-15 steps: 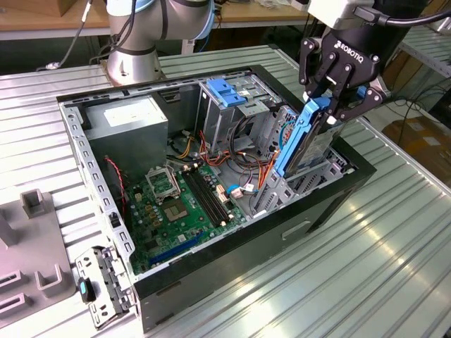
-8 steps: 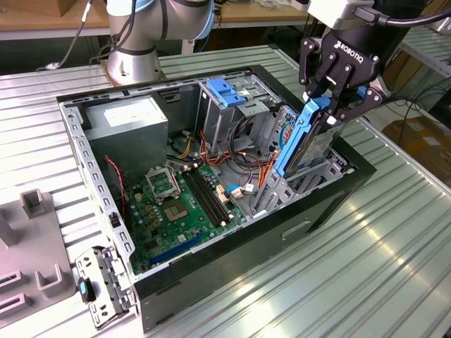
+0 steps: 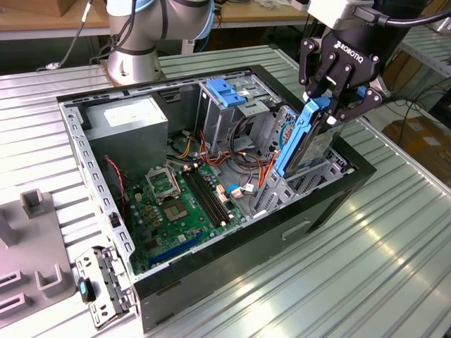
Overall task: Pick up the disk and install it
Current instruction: 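Insert the disk into the insertion slot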
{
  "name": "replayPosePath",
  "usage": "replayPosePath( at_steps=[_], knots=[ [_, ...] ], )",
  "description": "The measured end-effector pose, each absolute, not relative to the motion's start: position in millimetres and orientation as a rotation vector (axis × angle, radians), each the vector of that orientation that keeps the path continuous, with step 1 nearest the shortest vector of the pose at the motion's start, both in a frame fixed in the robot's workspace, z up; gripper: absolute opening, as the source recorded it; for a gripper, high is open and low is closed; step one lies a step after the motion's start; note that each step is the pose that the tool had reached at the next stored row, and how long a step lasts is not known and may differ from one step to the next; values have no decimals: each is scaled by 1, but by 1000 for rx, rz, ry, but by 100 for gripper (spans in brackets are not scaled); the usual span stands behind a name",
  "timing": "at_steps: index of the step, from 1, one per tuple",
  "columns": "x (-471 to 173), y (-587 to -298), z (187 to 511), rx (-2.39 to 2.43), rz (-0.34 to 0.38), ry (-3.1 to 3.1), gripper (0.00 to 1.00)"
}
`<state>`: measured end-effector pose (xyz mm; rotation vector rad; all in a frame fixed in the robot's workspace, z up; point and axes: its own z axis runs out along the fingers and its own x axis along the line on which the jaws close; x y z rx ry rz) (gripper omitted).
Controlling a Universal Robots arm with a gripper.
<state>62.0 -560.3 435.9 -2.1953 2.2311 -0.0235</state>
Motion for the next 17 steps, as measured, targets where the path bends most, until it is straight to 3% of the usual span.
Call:
replayPosePath(
  at_steps=[3,4,9,11,12,17],
  knots=[
    [62,-560,436,-2196,-24,2231,44],
    [62,-560,436,-2195,-24,2231,51],
    [62,-561,427,-2195,-23,2231,49],
    [62,-562,422,-2196,-24,2231,36],
    [62,-563,420,-2195,-24,2231,36],
    [66,-565,409,-2195,-23,2231,11]
  ],
)
